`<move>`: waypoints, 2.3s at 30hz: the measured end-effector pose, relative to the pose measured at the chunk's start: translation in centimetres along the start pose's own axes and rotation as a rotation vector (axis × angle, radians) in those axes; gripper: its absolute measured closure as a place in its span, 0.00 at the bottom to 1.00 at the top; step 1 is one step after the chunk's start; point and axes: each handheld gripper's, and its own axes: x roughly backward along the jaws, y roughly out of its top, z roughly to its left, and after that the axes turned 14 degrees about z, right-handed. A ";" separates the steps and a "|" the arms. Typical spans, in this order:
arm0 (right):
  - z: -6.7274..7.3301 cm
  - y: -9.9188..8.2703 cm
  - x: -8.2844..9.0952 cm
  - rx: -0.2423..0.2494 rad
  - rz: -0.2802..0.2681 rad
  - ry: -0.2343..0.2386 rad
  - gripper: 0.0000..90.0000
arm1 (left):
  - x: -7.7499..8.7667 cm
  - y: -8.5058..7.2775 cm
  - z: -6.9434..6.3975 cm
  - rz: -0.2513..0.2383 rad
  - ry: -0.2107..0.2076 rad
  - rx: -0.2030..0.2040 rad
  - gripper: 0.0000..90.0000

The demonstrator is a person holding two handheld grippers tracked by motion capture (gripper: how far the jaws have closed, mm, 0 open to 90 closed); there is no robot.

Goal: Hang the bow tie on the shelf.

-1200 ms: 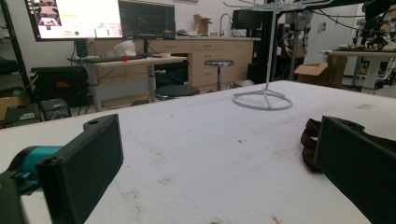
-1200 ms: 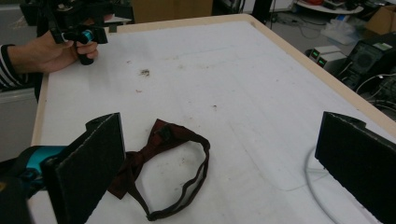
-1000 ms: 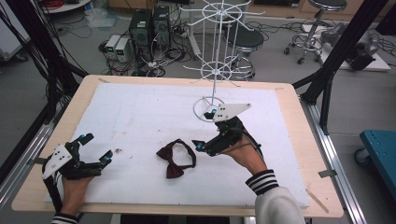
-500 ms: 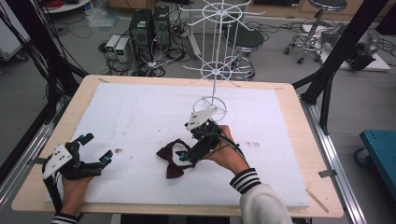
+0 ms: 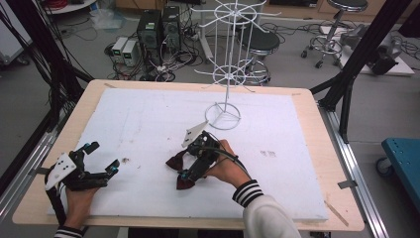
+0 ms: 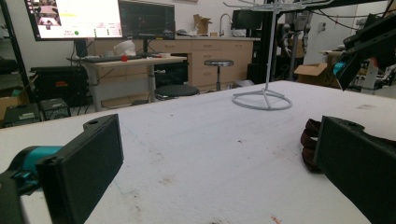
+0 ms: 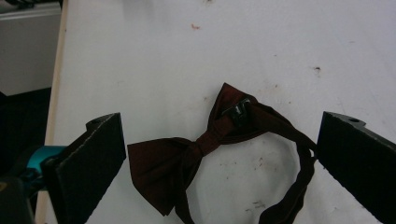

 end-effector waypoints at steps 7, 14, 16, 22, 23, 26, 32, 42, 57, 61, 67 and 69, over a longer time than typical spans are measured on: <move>0.0 0.5 -1.3 -0.004 0.064 0.008 0.05 | 0.0 0.0 0.0 0.000 0.000 0.001 0.02; -0.1 0.8 -2.4 -0.012 0.106 0.017 0.05 | 0.0 0.0 0.0 0.001 0.000 -0.001 0.02; -0.1 0.9 -2.8 -0.013 0.118 0.020 0.05 | 0.0 0.0 0.0 0.000 0.001 -0.001 0.02; -0.1 1.1 -3.7 -0.032 0.167 0.038 0.05 | 0.0 0.0 0.0 -0.002 0.000 0.001 0.02; -0.1 1.1 -3.9 -0.037 0.174 0.039 0.05 | 0.0 0.0 0.0 -0.002 0.000 0.000 0.02; -0.3 1.0 -4.3 -0.059 0.187 0.044 0.06 | 0.0 0.0 0.0 0.000 -0.001 0.000 0.02; -0.3 1.1 -5.2 -0.073 0.213 0.045 0.07 | 0.0 0.0 0.0 -0.001 -0.001 0.000 0.02; -0.6 1.2 -5.5 -0.101 0.235 0.050 0.23 | 0.0 0.0 0.0 -0.002 -0.001 0.001 0.02; 0.3 1.8 -5.8 -0.108 0.334 0.049 0.51 | 0.0 0.0 0.0 -0.001 -0.001 0.001 0.02; 0.2 2.1 -5.7 -0.092 0.335 0.067 0.67 | 0.0 0.0 0.0 -0.003 0.000 0.001 0.02; 0.0 2.1 -5.7 -0.079 0.332 0.104 0.84 | 0.0 0.0 0.0 -0.001 -0.001 0.000 0.02; 0.3 2.2 -5.5 -0.107 0.353 0.109 0.85 | 0.0 0.0 0.0 -0.002 -0.002 0.001 0.02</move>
